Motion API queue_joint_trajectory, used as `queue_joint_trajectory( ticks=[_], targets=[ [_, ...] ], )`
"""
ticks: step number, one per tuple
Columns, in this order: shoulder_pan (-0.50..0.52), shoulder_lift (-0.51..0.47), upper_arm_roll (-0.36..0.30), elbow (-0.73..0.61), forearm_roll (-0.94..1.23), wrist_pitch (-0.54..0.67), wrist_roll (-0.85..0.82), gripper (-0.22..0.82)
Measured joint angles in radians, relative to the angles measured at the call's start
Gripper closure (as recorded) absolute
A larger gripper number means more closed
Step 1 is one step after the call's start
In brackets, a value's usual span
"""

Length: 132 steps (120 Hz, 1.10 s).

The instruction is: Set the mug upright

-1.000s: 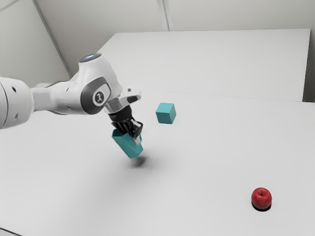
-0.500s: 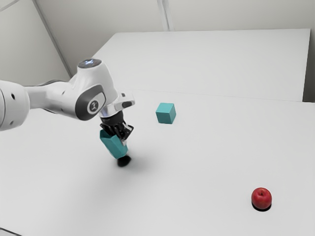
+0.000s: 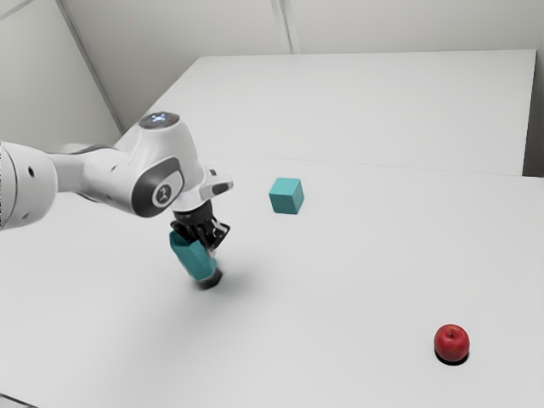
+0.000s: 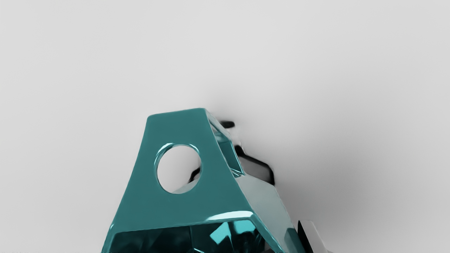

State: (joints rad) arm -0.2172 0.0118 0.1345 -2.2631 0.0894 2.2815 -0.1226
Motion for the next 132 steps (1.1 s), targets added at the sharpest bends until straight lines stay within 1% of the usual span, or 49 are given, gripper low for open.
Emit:
queue_joint_trajectory(
  ticks=[17, 43, 72, 94, 96, 117, 124, 132],
  targets=[
    [-0.003, 0.019, -0.002, 0.000, 0.001, 0.002, -0.019, 0.78],
    [-0.040, 0.056, -0.001, 0.002, 0.002, 0.006, -0.041, 0.78],
    [-0.016, 0.059, 0.000, 0.001, 0.018, 0.008, -0.059, 0.78],
    [-0.029, 0.059, -0.001, 0.002, 0.023, 0.005, -0.070, 0.78],
    [-0.029, 0.059, -0.001, 0.002, 0.022, 0.004, -0.070, 0.76],
    [-0.019, 0.056, 0.000, 0.007, 0.010, -0.002, -0.060, 0.38],
    [-0.018, 0.051, 0.000, 0.014, 0.009, -0.006, -0.055, 0.29],
    [-0.018, 0.035, 0.000, 0.022, 0.008, -0.013, -0.049, 0.21]
  ],
)
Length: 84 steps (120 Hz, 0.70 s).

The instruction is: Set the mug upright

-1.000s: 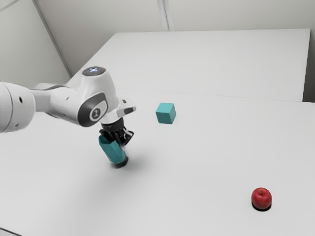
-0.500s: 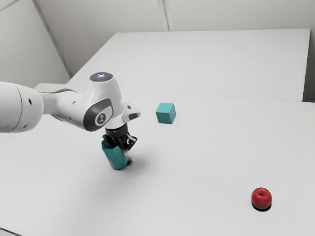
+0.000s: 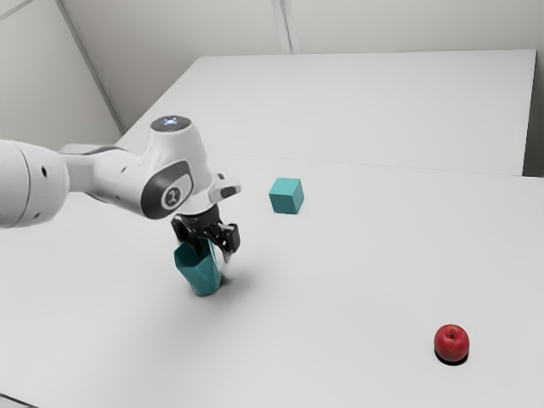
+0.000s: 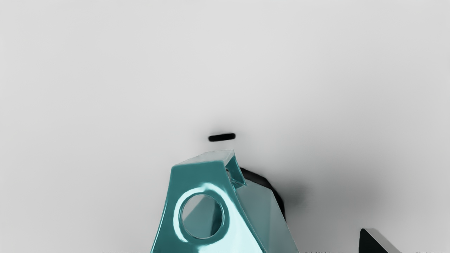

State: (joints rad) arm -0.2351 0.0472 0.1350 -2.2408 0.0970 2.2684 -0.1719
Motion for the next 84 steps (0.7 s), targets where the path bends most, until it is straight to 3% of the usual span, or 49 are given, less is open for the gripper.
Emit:
queue_joint_trajectory(
  ticks=[34, 84],
  targets=[
    [-0.007, -0.087, 0.000, 0.041, -0.010, -0.039, 0.016, 0.06],
    [-0.001, -0.097, 0.003, 0.467, 0.007, -0.372, 0.074, 0.01]
  ],
)
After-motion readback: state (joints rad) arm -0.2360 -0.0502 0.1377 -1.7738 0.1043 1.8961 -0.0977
